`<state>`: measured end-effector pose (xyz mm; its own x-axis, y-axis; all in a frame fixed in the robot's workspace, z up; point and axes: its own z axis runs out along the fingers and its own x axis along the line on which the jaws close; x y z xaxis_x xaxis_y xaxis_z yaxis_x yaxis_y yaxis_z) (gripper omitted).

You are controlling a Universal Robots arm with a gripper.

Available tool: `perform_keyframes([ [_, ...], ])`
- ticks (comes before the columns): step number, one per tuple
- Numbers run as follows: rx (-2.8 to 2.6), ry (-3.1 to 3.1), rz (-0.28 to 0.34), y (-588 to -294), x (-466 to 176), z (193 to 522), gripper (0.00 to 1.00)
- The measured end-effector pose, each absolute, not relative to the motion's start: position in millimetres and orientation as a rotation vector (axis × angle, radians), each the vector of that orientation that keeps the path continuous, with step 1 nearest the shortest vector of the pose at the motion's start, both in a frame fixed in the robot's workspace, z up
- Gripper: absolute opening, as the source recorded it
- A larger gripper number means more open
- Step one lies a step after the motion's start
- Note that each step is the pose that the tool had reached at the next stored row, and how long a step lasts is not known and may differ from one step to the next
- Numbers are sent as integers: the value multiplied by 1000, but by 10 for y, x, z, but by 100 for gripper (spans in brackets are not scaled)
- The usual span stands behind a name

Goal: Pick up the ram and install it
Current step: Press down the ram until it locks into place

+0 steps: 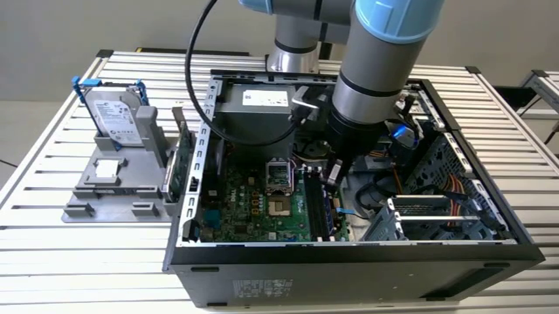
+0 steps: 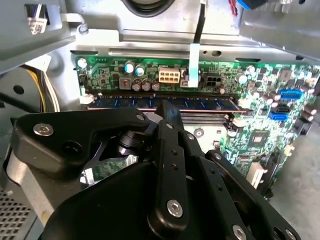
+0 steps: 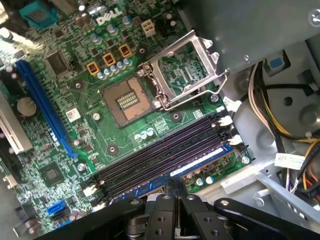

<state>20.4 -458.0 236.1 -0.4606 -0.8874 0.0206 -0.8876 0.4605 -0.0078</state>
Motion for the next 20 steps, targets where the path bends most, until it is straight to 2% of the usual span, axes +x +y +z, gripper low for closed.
perform_keyframes([
  [20,1956,-2444,30,-4564,200,2346,0],
])
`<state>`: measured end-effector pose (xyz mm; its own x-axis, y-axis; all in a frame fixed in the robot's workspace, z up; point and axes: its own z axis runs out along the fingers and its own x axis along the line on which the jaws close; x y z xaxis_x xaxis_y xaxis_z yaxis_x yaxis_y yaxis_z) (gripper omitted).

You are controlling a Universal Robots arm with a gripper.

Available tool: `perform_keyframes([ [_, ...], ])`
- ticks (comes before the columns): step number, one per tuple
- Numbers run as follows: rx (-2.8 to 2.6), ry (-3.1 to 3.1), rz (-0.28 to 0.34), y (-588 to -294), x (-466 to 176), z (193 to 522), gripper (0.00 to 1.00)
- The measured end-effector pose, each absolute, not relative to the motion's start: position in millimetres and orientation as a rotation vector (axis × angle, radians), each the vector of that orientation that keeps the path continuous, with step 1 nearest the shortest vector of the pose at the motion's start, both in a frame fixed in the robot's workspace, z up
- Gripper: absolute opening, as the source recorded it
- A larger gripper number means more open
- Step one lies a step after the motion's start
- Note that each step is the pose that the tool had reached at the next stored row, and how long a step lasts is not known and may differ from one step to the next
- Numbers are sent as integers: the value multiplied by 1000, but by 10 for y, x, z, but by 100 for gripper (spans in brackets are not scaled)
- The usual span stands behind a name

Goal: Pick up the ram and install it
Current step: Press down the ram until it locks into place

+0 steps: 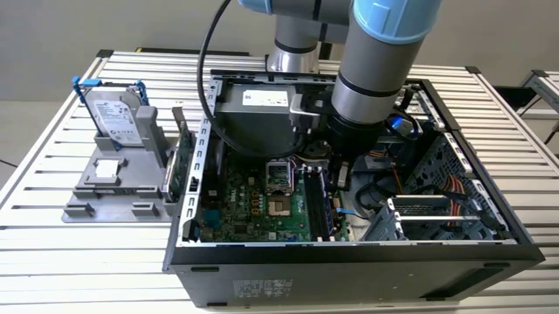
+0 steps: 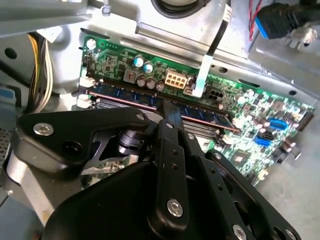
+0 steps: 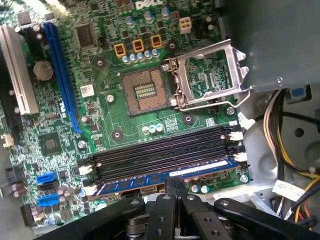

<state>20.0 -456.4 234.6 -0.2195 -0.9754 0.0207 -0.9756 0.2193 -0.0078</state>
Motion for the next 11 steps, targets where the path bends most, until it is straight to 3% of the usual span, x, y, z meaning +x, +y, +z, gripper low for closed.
perform_keyframes([
  [11,2107,-2317,31,-4553,188,2337,0],
])
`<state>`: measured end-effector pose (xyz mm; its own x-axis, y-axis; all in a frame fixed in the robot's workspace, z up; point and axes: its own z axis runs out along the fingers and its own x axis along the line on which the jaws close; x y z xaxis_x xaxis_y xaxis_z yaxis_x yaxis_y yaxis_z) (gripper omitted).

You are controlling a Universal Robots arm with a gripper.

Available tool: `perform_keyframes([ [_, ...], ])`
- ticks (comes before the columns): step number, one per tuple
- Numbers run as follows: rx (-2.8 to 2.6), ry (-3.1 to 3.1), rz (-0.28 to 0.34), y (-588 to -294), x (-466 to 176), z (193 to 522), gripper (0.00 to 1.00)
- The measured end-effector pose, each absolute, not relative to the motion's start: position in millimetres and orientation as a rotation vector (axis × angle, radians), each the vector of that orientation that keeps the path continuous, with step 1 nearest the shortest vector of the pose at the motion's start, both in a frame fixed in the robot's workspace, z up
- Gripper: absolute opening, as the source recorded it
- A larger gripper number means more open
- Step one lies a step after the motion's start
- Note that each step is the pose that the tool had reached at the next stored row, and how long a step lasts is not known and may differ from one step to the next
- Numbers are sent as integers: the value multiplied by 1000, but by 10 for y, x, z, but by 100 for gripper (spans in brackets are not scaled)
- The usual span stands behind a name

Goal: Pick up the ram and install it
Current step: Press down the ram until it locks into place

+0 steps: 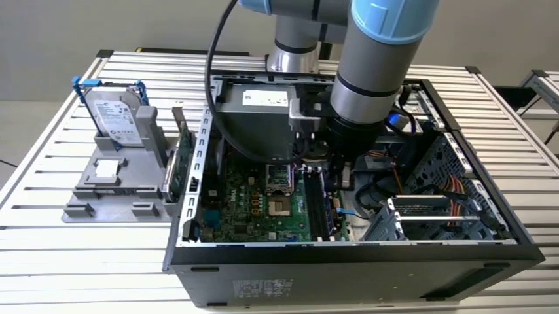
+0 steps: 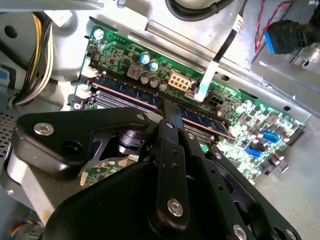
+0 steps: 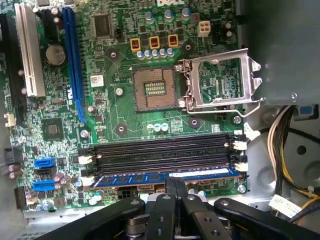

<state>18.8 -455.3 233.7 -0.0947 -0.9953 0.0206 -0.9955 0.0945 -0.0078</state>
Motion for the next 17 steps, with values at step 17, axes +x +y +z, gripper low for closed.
perform_keyframes([
  [17,2155,-2272,31,-4548,184,2322,0],
])
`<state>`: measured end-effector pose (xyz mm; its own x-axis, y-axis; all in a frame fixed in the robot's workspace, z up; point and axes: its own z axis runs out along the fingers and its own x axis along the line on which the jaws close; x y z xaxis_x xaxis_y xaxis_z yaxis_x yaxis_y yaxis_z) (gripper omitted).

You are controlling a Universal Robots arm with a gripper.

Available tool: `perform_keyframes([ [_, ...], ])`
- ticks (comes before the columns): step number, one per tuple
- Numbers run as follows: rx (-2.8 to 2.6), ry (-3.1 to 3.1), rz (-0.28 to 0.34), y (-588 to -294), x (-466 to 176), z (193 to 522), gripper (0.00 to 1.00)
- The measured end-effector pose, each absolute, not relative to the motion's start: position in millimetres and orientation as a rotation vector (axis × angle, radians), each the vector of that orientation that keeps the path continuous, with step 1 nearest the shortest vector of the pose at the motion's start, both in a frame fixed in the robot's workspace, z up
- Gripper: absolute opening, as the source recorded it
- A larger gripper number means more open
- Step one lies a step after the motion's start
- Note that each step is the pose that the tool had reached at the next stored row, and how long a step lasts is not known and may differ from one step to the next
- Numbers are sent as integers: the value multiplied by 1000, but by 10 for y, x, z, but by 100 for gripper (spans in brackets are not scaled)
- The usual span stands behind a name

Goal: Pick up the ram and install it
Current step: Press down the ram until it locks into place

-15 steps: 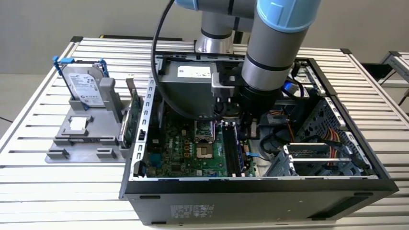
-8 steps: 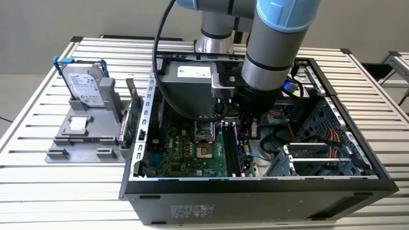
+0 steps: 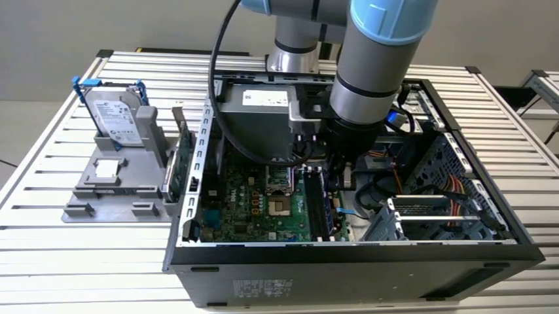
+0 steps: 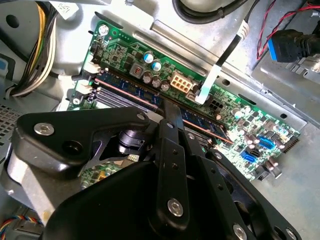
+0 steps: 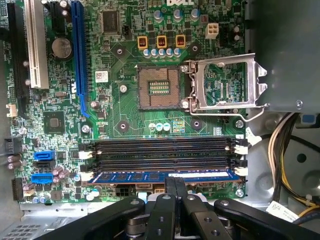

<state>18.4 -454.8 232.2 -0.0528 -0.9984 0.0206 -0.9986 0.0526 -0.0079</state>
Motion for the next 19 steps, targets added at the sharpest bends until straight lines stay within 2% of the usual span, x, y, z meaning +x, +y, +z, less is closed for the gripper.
perform_keyframes([
  [19,2156,-2273,31,-4547,184,2207,0],
])
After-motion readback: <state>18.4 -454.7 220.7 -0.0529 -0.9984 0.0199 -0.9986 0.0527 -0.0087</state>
